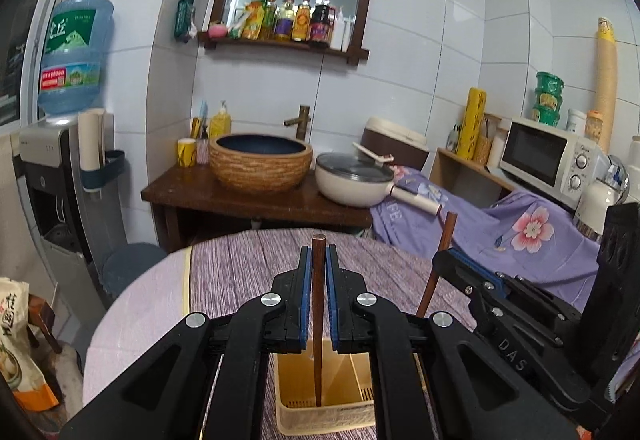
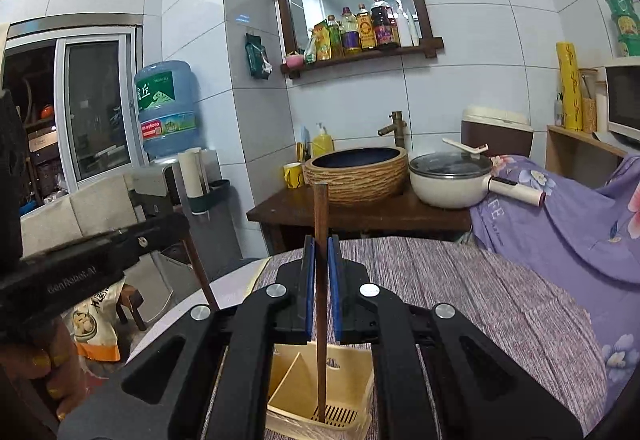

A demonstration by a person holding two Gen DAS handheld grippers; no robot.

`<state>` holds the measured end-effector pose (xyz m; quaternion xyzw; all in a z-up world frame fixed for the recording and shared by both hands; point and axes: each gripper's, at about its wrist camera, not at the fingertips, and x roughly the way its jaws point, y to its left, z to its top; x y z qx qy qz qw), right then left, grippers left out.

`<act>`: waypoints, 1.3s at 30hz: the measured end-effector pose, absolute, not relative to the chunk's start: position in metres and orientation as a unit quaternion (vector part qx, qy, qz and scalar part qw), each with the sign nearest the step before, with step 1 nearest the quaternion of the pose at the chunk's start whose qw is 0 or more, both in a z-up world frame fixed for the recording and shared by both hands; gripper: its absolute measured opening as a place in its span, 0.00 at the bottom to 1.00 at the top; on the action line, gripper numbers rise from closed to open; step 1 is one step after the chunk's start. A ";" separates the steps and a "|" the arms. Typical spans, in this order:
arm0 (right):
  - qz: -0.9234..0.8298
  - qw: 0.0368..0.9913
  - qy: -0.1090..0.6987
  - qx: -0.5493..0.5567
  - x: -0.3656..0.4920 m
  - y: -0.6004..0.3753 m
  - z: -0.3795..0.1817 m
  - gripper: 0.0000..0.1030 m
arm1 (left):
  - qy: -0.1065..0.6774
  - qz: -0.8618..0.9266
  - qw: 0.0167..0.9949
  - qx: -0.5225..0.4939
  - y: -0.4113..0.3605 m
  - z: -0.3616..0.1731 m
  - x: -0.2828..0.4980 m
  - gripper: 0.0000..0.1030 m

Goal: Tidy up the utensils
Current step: 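Lower both chopsticks into the beige holder and open both grippers, then move both open grippers back down to the remaining utensils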

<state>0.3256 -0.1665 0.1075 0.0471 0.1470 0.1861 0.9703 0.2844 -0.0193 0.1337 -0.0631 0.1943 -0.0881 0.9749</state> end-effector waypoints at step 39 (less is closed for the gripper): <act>0.134 0.920 0.367 0.022 0.254 -0.211 -0.055 0.53 | 0.362 -0.090 0.926 -0.054 0.001 -0.023 0.198 0.44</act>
